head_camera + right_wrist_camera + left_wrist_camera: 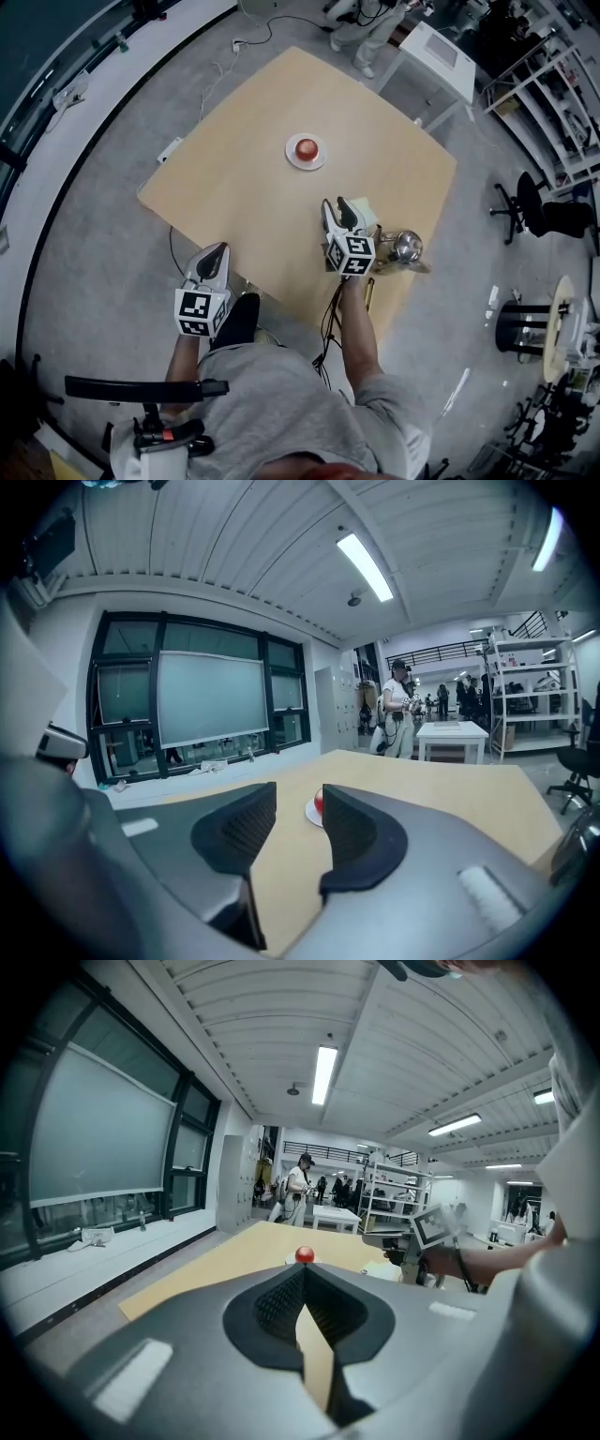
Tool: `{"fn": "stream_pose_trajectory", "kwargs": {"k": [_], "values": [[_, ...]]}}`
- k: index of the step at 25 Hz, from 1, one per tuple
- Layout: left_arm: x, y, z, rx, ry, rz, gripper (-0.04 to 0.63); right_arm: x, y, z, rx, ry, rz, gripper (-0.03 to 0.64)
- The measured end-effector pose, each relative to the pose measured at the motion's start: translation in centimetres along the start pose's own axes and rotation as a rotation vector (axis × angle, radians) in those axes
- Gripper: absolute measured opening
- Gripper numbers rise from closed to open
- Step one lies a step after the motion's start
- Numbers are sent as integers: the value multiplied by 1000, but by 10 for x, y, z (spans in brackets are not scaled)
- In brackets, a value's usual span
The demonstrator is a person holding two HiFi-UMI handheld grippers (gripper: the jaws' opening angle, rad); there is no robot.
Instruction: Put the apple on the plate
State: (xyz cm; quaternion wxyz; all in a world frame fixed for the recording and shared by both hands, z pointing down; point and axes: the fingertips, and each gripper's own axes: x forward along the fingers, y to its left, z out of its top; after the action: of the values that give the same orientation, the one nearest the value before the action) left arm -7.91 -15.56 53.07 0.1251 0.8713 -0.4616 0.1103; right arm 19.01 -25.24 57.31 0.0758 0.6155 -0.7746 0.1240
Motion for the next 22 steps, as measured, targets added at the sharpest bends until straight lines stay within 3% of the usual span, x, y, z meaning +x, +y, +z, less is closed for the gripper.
{"fn": "stream_pose_trajectory", "kwargs": {"k": [22], "values": [[-44,-48,15,69,-89,-41,20,-150,29,9,62,-144,-65,53]]}}
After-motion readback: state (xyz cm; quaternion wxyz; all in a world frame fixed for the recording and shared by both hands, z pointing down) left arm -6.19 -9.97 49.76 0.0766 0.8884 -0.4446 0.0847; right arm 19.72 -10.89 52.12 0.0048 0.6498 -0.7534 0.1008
